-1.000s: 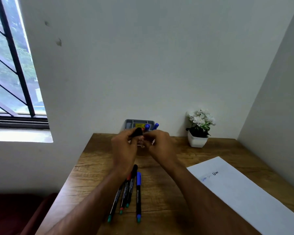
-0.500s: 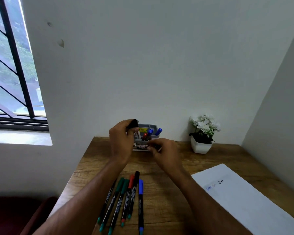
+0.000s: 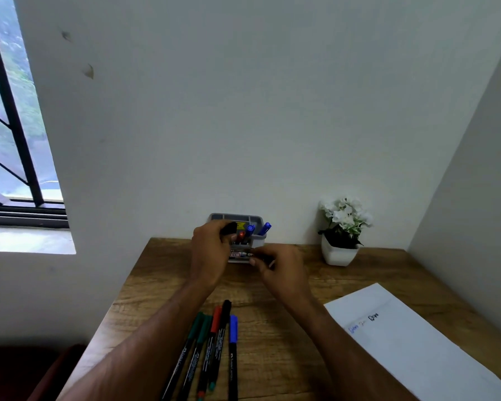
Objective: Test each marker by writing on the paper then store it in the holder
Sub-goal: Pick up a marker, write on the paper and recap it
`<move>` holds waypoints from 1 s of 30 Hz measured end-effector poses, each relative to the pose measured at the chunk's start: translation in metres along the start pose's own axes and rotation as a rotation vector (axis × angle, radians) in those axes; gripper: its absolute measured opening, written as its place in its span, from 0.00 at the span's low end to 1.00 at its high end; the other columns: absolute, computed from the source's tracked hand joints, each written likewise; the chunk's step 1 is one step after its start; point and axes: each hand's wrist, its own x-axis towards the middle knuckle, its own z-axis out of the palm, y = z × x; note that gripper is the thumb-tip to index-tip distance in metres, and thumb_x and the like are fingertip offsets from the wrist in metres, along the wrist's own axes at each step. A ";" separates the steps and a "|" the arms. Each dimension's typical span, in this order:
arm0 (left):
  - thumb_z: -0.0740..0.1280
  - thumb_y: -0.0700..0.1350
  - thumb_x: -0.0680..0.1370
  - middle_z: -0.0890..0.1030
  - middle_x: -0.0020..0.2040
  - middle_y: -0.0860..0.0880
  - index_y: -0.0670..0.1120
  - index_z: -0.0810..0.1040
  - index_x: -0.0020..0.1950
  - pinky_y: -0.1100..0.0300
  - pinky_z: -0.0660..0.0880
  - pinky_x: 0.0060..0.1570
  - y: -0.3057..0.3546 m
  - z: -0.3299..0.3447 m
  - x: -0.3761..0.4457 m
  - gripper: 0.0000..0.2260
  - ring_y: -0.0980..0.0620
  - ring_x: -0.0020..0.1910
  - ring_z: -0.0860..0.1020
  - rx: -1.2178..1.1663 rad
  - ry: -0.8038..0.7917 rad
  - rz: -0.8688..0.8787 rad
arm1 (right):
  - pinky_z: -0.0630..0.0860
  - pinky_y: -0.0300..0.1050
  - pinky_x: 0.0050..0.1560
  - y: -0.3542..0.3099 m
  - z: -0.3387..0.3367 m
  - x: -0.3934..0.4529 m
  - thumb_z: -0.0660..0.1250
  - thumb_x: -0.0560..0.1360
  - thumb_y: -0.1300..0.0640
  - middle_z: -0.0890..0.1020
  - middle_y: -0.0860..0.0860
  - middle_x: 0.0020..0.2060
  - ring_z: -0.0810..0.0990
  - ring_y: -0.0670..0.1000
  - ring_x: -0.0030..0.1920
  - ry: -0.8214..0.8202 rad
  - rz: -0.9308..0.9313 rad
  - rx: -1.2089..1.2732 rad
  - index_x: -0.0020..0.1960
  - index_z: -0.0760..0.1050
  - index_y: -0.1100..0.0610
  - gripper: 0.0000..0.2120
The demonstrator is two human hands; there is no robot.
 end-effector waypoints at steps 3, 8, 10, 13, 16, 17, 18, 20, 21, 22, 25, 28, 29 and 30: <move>0.71 0.33 0.74 0.85 0.50 0.46 0.43 0.82 0.58 0.83 0.69 0.43 -0.001 0.003 0.000 0.14 0.57 0.47 0.81 0.009 -0.012 -0.013 | 0.76 0.35 0.48 0.003 0.002 0.000 0.71 0.78 0.53 0.86 0.47 0.50 0.80 0.42 0.45 -0.023 0.004 -0.021 0.59 0.83 0.53 0.11; 0.71 0.34 0.74 0.85 0.50 0.46 0.42 0.82 0.58 0.82 0.69 0.42 0.004 0.001 -0.004 0.13 0.61 0.44 0.78 -0.014 -0.008 0.006 | 0.72 0.32 0.48 0.005 0.004 -0.002 0.71 0.78 0.53 0.86 0.47 0.52 0.78 0.39 0.44 -0.059 0.033 -0.019 0.61 0.82 0.52 0.12; 0.71 0.33 0.74 0.85 0.50 0.46 0.41 0.82 0.58 0.83 0.69 0.43 0.006 -0.001 -0.005 0.13 0.64 0.44 0.76 -0.029 0.010 0.006 | 0.72 0.32 0.48 0.005 0.004 -0.003 0.71 0.78 0.53 0.86 0.47 0.52 0.78 0.41 0.45 -0.064 0.036 -0.026 0.61 0.82 0.52 0.12; 0.71 0.32 0.74 0.84 0.50 0.46 0.41 0.81 0.59 0.83 0.69 0.42 0.009 -0.003 -0.009 0.14 0.70 0.40 0.74 -0.047 0.043 -0.004 | 0.70 0.29 0.45 0.004 0.004 -0.005 0.71 0.78 0.53 0.86 0.48 0.51 0.78 0.40 0.44 -0.061 0.025 -0.023 0.61 0.82 0.53 0.12; 0.71 0.35 0.75 0.84 0.52 0.48 0.43 0.80 0.61 0.80 0.71 0.42 0.009 -0.004 -0.015 0.14 0.65 0.44 0.78 -0.042 0.044 -0.044 | 0.69 0.28 0.43 0.003 0.003 -0.008 0.71 0.78 0.53 0.86 0.47 0.50 0.78 0.39 0.43 -0.048 0.016 -0.011 0.60 0.83 0.53 0.11; 0.71 0.37 0.76 0.83 0.53 0.49 0.44 0.80 0.61 0.78 0.72 0.43 0.008 -0.004 -0.019 0.14 0.62 0.47 0.79 -0.035 0.048 -0.070 | 0.69 0.28 0.43 0.002 0.003 -0.010 0.72 0.78 0.53 0.86 0.46 0.50 0.78 0.38 0.43 -0.043 0.013 -0.003 0.59 0.83 0.52 0.11; 0.71 0.38 0.76 0.83 0.54 0.50 0.44 0.80 0.62 0.76 0.72 0.44 0.007 -0.005 -0.022 0.14 0.60 0.49 0.80 -0.024 0.056 -0.092 | 0.69 0.27 0.42 0.002 0.002 -0.011 0.72 0.77 0.53 0.86 0.46 0.49 0.77 0.37 0.42 -0.039 0.010 0.005 0.59 0.83 0.52 0.11; 0.71 0.38 0.76 0.83 0.53 0.50 0.45 0.80 0.61 0.74 0.73 0.45 0.005 -0.008 -0.029 0.14 0.59 0.50 0.80 -0.001 0.064 -0.104 | 0.68 0.26 0.41 0.000 0.000 -0.014 0.72 0.77 0.54 0.86 0.45 0.49 0.77 0.35 0.41 -0.037 0.003 0.010 0.59 0.83 0.52 0.11; 0.71 0.38 0.76 0.83 0.53 0.50 0.45 0.80 0.61 0.74 0.74 0.45 0.004 -0.010 -0.032 0.14 0.59 0.49 0.80 0.011 0.060 -0.098 | 0.68 0.26 0.41 0.000 -0.001 -0.016 0.72 0.77 0.54 0.86 0.45 0.49 0.77 0.35 0.41 -0.041 0.001 0.012 0.59 0.83 0.52 0.11; 0.71 0.38 0.75 0.83 0.52 0.50 0.45 0.80 0.60 0.73 0.74 0.45 0.004 -0.013 -0.035 0.14 0.60 0.49 0.80 0.020 0.048 -0.089 | 0.68 0.25 0.42 -0.001 -0.001 -0.018 0.72 0.77 0.54 0.86 0.45 0.49 0.77 0.35 0.42 -0.046 0.000 0.017 0.59 0.83 0.52 0.11; 0.71 0.38 0.76 0.83 0.52 0.53 0.47 0.81 0.59 0.74 0.74 0.46 0.009 -0.022 -0.048 0.12 0.62 0.49 0.79 0.029 -0.032 -0.070 | 0.70 0.26 0.44 -0.002 -0.002 -0.025 0.72 0.77 0.54 0.86 0.45 0.49 0.79 0.37 0.43 -0.052 -0.013 0.021 0.57 0.84 0.52 0.09; 0.70 0.38 0.76 0.82 0.51 0.57 0.49 0.81 0.57 0.76 0.72 0.45 0.014 -0.031 -0.061 0.12 0.66 0.48 0.77 0.030 -0.203 -0.071 | 0.72 0.27 0.45 -0.005 -0.002 -0.035 0.72 0.77 0.56 0.86 0.44 0.49 0.80 0.37 0.45 -0.106 -0.007 0.020 0.56 0.84 0.52 0.08; 0.70 0.38 0.75 0.82 0.52 0.58 0.50 0.81 0.56 0.77 0.71 0.45 0.015 -0.033 -0.064 0.12 0.68 0.47 0.77 0.047 -0.288 -0.071 | 0.74 0.28 0.46 -0.006 -0.002 -0.038 0.72 0.77 0.56 0.86 0.44 0.49 0.81 0.37 0.45 -0.134 -0.003 0.028 0.56 0.84 0.51 0.08; 0.70 0.39 0.75 0.82 0.52 0.58 0.51 0.81 0.56 0.78 0.71 0.44 0.016 -0.035 -0.067 0.12 0.69 0.46 0.76 0.068 -0.377 -0.068 | 0.76 0.30 0.47 -0.008 -0.003 -0.042 0.73 0.77 0.56 0.86 0.43 0.49 0.81 0.37 0.45 -0.167 0.002 0.039 0.55 0.85 0.51 0.08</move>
